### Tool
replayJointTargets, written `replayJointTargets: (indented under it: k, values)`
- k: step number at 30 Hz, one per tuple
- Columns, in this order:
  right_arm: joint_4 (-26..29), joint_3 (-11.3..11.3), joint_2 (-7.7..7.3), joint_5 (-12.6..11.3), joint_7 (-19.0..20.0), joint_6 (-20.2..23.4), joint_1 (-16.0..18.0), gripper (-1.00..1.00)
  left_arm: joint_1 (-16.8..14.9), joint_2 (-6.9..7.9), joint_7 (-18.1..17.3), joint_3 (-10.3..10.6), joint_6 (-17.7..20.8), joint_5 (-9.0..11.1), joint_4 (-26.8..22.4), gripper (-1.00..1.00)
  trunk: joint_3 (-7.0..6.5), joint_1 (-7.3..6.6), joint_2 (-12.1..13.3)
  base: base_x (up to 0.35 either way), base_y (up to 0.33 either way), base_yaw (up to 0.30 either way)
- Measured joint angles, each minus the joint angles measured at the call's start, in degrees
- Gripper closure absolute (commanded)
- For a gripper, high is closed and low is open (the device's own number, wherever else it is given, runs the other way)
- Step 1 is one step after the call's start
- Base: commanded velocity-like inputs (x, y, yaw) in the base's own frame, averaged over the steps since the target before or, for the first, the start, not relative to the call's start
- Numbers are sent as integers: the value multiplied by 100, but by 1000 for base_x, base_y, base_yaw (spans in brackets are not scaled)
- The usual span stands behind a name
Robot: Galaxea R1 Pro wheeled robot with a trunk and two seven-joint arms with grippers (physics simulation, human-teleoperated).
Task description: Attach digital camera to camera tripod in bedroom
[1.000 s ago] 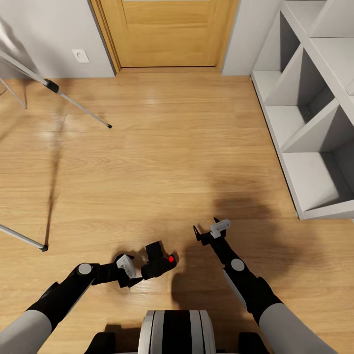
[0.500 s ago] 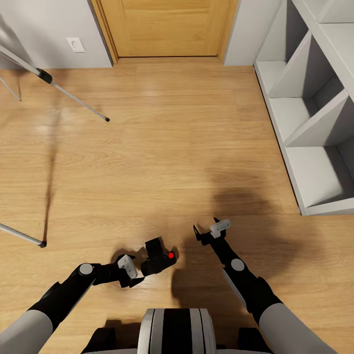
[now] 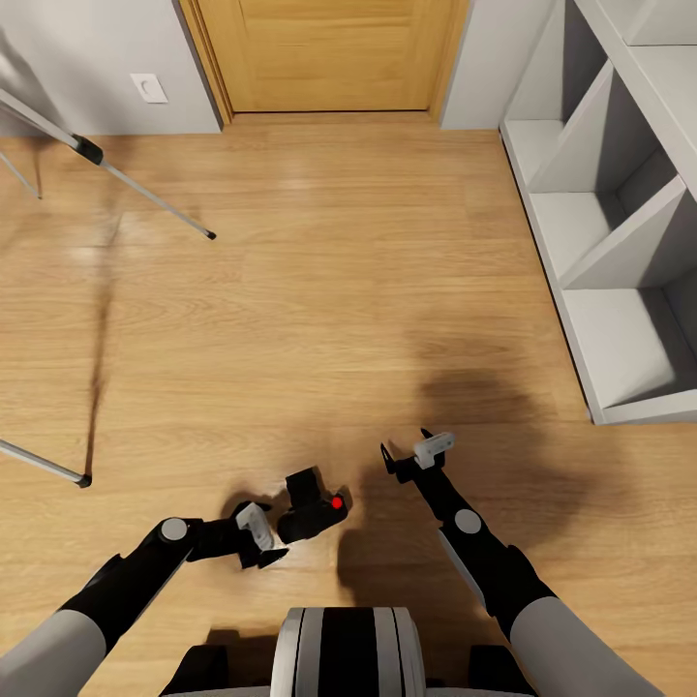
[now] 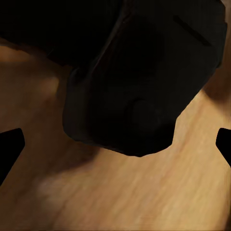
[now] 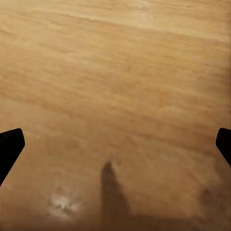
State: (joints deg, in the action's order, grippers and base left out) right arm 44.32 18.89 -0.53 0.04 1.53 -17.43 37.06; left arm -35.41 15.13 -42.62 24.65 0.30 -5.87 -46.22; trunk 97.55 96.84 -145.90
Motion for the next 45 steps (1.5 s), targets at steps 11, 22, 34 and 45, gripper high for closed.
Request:
replayJointTargets:
  k: [11,22,34,45]
  values:
    - [0,0,-1,4,0,0,0,-100,0,-73,14,11,-24,1,-177,-100,0,0,0,0,0,0]
    - [0,0,-2,1,0,0,0,-100,0,-178,23,7,-25,1,-178,-100,0,0,0,0,0,0]
    - [0,0,-2,0,0,0,0,-100,0,-328,37,6,-16,0,-172,-100,0,0,0,0,0,0]
    - [0,0,0,1,0,0,0,-100,0,-347,42,6,-15,0,-63,-100,0,0,0,0,0,0]
